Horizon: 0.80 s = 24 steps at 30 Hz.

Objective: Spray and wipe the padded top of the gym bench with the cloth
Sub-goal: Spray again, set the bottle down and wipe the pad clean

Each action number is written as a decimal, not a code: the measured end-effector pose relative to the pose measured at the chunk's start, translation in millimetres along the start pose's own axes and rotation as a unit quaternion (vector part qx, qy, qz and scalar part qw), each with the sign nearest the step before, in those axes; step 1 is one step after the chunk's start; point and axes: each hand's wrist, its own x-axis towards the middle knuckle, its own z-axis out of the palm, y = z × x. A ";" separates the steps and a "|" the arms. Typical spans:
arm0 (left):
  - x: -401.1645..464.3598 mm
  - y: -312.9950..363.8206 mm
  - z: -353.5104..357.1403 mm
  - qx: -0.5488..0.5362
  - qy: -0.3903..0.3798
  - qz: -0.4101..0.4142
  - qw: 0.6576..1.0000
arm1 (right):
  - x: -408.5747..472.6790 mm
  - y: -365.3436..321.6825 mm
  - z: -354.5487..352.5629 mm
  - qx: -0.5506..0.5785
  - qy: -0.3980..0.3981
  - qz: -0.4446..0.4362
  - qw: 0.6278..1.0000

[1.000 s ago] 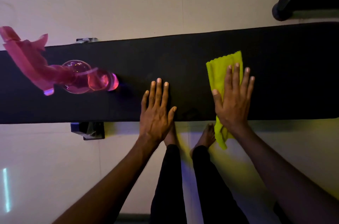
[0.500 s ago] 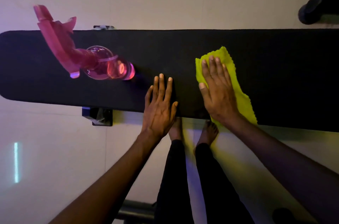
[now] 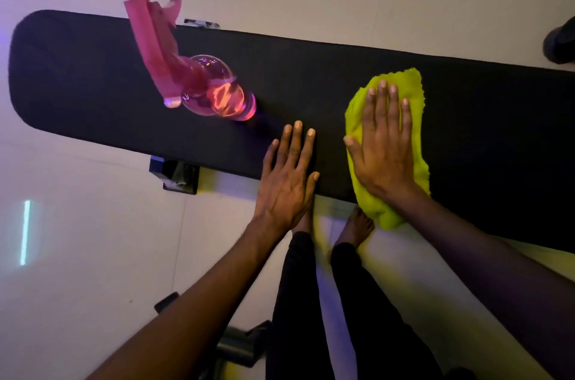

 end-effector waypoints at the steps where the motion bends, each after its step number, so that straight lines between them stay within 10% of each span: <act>1: -0.1 -0.4 1.6 0.004 0.006 -0.003 1.000 | 11.3 -6.5 0.7 0.001 0.000 -0.005 1.000; 10: -12.0 -4.6 5.5 -0.005 0.015 -0.064 0.998 | -71.3 -4.1 4.5 -0.014 -0.025 0.014 0.999; 18: -24.3 -20.2 14.8 0.001 0.039 -0.098 0.994 | 35.7 -53.4 7.2 0.005 0.014 0.038 0.999; 24: -32.2 -25.9 11.5 -0.020 0.029 -0.099 0.994 | -17.6 -24.3 11.4 -0.008 -0.026 -0.164 0.986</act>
